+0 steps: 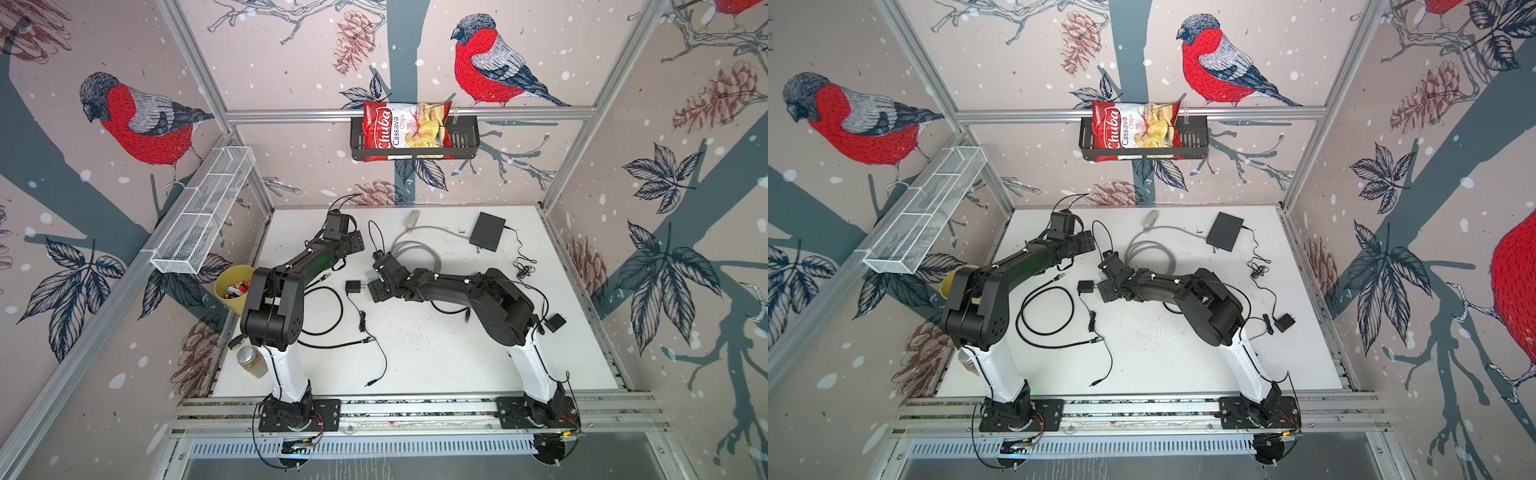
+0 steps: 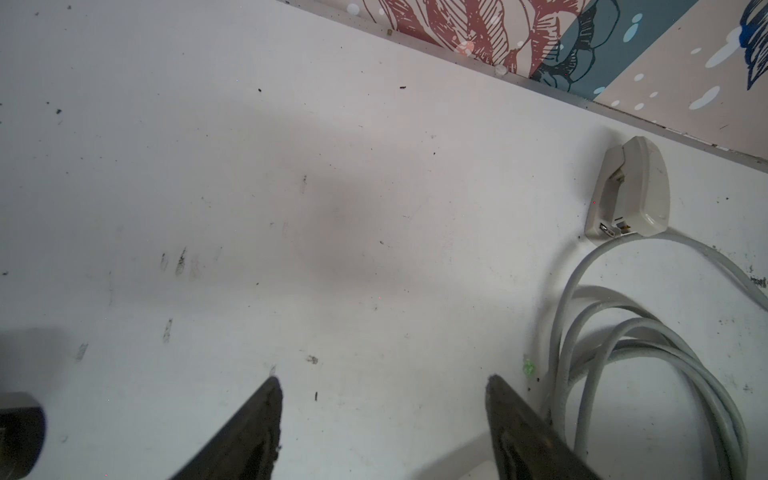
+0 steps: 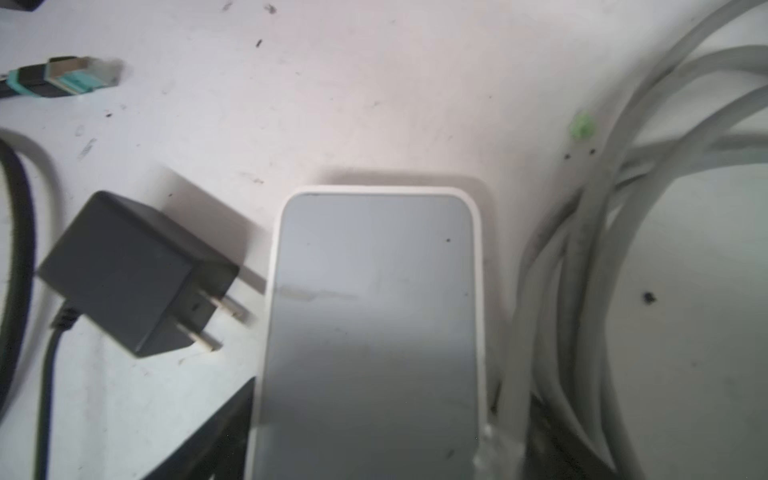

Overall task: Insert the plug into the switch port
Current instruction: 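Swing the right gripper over the white box toward the thin black cable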

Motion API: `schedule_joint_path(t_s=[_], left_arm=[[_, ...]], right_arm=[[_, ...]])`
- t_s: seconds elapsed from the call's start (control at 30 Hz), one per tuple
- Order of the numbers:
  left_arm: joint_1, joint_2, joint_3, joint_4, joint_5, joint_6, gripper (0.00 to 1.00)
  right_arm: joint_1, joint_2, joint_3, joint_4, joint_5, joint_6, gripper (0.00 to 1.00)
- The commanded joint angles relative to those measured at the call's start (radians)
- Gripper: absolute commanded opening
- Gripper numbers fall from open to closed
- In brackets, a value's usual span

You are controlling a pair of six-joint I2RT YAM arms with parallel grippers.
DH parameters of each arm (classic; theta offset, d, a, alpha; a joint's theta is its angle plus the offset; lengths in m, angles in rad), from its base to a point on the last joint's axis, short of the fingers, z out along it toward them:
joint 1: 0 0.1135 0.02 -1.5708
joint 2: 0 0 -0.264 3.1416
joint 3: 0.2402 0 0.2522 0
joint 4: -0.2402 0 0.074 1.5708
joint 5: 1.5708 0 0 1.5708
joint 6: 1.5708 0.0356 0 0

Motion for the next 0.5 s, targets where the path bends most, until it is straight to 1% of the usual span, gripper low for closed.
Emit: schedule_joint_path(t_s=[0.0,0.07,0.27,0.47], left_arm=[[0.002,-0.009,-0.009,0.015,-0.019,0.020,0.76],[0.002,-0.009,-0.014,0.022,-0.015,0.018,0.77],[-0.022,0.005,-0.002,0.006,-0.014,0.025,0.76],[-0.043,0.016,0.005,-0.004,-0.035,0.018,0.76]], right_arm=[[0.005,-0.011,-0.028,-0.035,0.024,-0.016,0.80],[0.005,-0.034,-0.058,-0.029,0.026,-0.016,0.78],[0.015,-0.139,-0.189,-0.027,0.014,-0.035,0.77],[0.006,-0.178,-0.265,-0.044,0.022,-0.035,0.81]])
